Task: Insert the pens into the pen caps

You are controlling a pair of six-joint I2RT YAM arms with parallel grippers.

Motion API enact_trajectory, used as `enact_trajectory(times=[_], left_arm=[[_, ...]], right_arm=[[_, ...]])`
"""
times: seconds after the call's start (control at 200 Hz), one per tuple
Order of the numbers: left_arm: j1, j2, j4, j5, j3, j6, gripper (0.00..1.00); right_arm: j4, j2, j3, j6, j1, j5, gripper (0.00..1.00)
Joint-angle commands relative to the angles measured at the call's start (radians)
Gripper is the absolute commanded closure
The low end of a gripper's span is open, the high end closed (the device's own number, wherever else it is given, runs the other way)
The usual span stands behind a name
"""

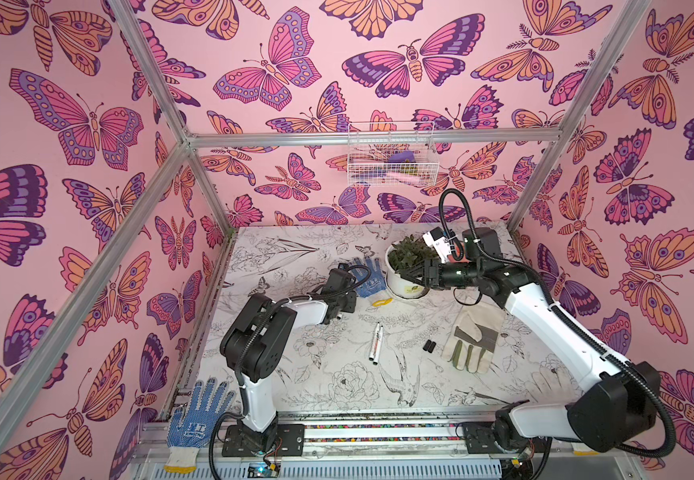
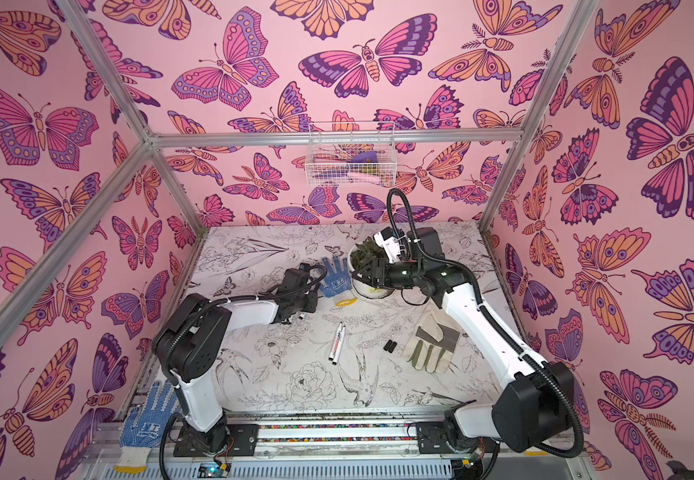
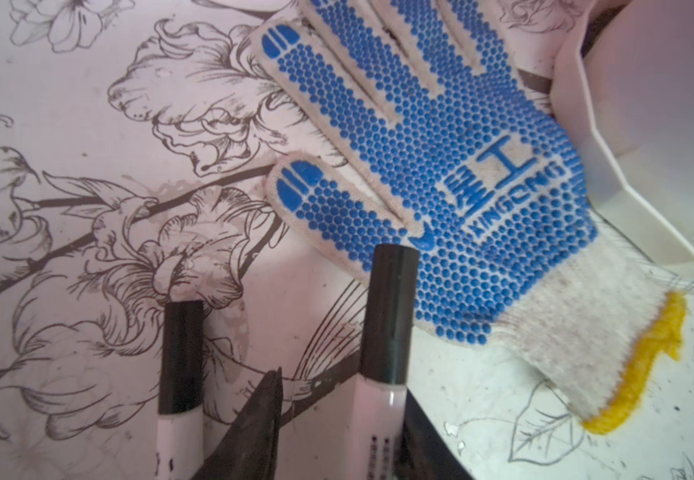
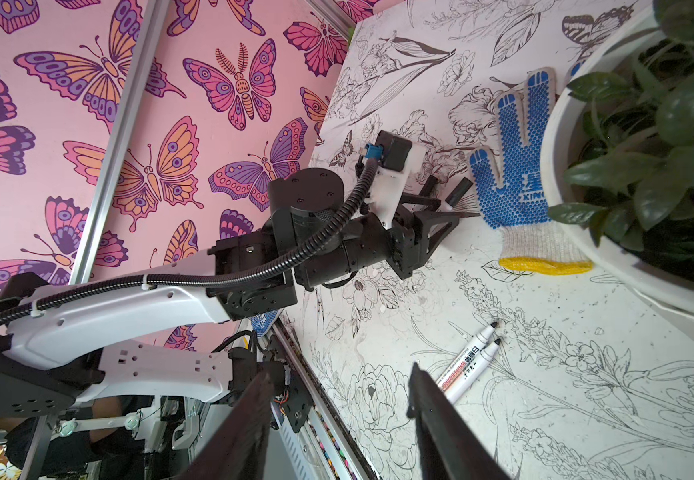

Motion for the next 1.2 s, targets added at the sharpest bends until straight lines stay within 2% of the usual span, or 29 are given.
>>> enact_trajectory(times=[0.0,0.13,0.296,0.441,0.621,0.846,0.887,1.057,1.192], left_arm=[[0.003,-0.083,-0.032,0.025,0.035,-0.001,0.51],[0.003,-0.105,-0.068,0.015,0.047,-0.006,0.51],[0.002,-0.08,-0.067,0.031,0.04,-0.016,0.56],[0.003,-0.08,-0.036,0.106,0.023,-0.029,1.0],[0.01,-0.1,0.029,0.126,-0.039,-0.078,1.0],[0.01,-0.052,0.03,0.104,-0.054,-0.103,0.61],[0.01,-0.039,0.03,0.099,-0.052,-0.103,0.57],[0.012,0.001,0.03,0.095,-0.041,-0.104,0.52],[0.013,-0.036,0.081,0.201,-0.058,-0.097,0.64]], right_arm=[[-0.009,-0.015,-0.002,-0.029,-0.004,0.01,0.45],[-0.016,-0.02,-0.002,-0.035,-0.004,0.016,0.45],[-0.017,-0.022,0.0,-0.037,-0.004,0.015,0.46],[-0.029,-0.003,0.002,-0.037,0.0,0.011,0.48],[-0.012,0.006,-0.014,-0.029,0.008,0.009,0.48],[-0.016,0.011,-0.024,-0.03,0.012,0.019,0.49],[-0.017,0.008,-0.026,-0.029,0.013,0.024,0.49],[-0.044,0.002,-0.027,-0.046,0.014,0.036,0.49],[-0.078,0.021,-0.03,-0.062,0.021,0.043,0.49]])
